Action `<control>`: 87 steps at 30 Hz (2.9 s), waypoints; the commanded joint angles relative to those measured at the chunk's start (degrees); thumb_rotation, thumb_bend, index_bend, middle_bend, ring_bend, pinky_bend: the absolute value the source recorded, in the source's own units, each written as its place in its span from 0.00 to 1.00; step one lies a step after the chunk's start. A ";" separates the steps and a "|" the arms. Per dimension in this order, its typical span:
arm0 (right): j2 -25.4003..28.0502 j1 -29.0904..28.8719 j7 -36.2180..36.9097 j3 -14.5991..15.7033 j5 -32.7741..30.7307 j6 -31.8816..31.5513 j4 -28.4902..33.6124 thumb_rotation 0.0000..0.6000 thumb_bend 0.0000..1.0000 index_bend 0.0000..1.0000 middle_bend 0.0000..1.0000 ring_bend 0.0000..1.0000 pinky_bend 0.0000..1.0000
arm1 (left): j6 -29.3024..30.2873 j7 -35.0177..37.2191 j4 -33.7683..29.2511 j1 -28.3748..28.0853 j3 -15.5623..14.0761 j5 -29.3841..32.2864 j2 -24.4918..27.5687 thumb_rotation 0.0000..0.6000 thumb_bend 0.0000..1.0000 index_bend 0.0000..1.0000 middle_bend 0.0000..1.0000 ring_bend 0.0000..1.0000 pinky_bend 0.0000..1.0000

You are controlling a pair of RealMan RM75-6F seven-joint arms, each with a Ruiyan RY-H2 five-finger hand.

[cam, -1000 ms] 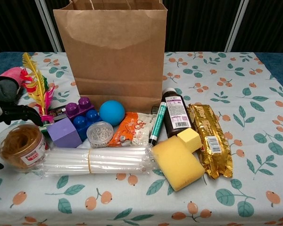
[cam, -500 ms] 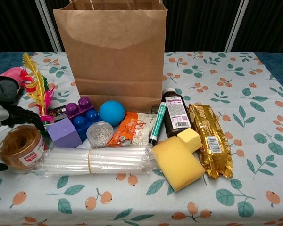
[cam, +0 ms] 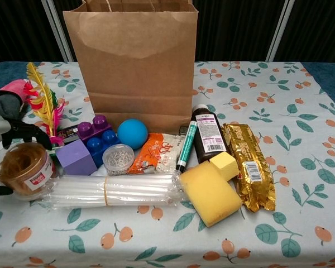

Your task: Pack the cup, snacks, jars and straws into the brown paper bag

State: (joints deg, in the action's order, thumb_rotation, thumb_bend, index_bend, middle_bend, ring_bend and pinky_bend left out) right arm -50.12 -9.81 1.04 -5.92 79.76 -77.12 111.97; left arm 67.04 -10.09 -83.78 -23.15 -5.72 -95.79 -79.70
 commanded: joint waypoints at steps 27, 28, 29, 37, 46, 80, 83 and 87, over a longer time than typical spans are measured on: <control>-11.63 5.53 9.95 3.94 1.64 -2.12 -25.12 1.00 0.00 0.33 0.25 0.13 0.23 | 10.56 -13.16 -15.49 -1.76 13.94 5.52 14.36 1.00 0.21 0.46 0.48 0.42 0.50; -11.68 5.54 10.24 3.95 1.73 -2.06 -25.23 1.00 0.00 0.33 0.25 0.13 0.23 | 10.88 -13.69 -15.72 -2.08 14.67 5.60 14.44 1.00 0.21 0.46 0.48 0.42 0.50; -11.69 5.55 10.54 3.97 1.84 -2.01 -25.31 1.00 0.00 0.33 0.25 0.13 0.23 | 11.18 -14.24 -15.96 -2.42 15.41 5.70 14.51 1.00 0.21 0.46 0.48 0.42 0.50; -11.36 5.76 12.98 3.95 2.45 -1.88 -25.89 1.00 0.00 0.33 0.25 0.13 0.23 | 11.94 -18.89 -16.83 -6.59 21.70 5.81 16.47 1.00 0.21 0.47 0.49 0.43 0.50; -12.19 5.80 14.17 3.95 2.40 -1.16 -26.96 1.00 0.01 0.34 0.25 0.13 0.23 | 11.20 -20.10 -16.37 -12.87 26.62 5.94 13.43 1.00 0.21 0.47 0.49 0.43 0.50; -13.34 5.50 19.35 2.70 0.80 1.19 -30.59 1.00 0.01 0.34 0.25 0.13 0.23 | 4.05 -12.56 -0.32 -29.18 24.11 6.58 -6.51 1.00 0.21 0.47 0.49 0.43 0.50; -13.42 5.54 20.16 2.62 0.69 1.33 -31.16 1.00 0.01 0.34 0.25 0.13 0.23 | 3.85 -12.16 0.84 -29.38 23.65 6.88 -7.27 1.00 0.21 0.47 0.49 0.43 0.50; -13.43 5.43 20.76 2.54 0.67 1.70 -31.59 1.00 0.01 0.34 0.25 0.13 0.23 | 3.93 -11.63 1.71 -29.24 22.67 6.76 -7.70 1.00 0.21 0.47 0.49 0.43 0.50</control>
State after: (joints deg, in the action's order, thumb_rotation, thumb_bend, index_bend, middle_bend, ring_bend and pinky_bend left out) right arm -63.54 -4.36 21.77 -3.37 80.43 -75.45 80.40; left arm 70.98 -21.84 -82.17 -52.44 17.10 -89.04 -87.30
